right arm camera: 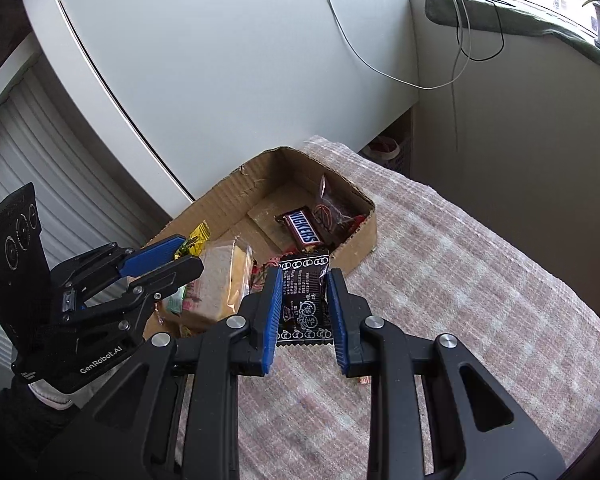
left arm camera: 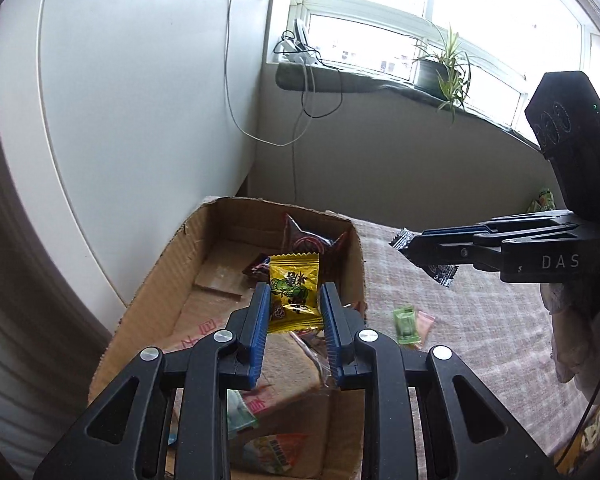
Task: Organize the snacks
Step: 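Carry the black and yellow candies into the box and open both grippers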
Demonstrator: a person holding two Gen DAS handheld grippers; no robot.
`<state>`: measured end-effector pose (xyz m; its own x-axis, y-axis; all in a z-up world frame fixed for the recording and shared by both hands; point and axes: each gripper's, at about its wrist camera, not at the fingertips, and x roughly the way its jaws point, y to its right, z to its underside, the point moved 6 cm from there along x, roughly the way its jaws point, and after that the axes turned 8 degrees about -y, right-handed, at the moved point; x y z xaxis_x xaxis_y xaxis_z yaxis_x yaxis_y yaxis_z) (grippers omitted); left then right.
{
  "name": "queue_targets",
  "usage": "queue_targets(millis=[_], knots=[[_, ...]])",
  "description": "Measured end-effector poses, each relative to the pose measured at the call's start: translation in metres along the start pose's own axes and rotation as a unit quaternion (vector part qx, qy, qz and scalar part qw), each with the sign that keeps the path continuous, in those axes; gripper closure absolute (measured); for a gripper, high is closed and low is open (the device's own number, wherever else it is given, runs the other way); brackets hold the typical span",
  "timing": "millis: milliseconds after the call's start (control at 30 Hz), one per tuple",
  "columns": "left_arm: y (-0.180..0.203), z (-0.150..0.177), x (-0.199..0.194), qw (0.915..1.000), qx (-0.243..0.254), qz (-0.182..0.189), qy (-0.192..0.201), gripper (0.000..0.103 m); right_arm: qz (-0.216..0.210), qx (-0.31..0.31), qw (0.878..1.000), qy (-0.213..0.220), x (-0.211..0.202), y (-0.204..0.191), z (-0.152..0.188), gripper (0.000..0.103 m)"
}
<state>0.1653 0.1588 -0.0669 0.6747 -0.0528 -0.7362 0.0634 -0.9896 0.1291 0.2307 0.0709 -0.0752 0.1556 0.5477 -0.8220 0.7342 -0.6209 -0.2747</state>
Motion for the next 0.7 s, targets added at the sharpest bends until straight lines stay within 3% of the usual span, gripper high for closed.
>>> queue_targets(millis=[267,700], knots=[[-0.026,-0.006,0.013,0.9996,-0.017,-0.017,-0.011,0.079,0.002,-0.007,1.0,-0.016,0.032,-0.007,-0.017,0.079],[-0.036,-0.008,0.026,0.9991,-0.024,-0.029,-0.019,0.078,0.003,-0.013,0.999,-0.035,0.065,-0.006,-0.026,0.079]])
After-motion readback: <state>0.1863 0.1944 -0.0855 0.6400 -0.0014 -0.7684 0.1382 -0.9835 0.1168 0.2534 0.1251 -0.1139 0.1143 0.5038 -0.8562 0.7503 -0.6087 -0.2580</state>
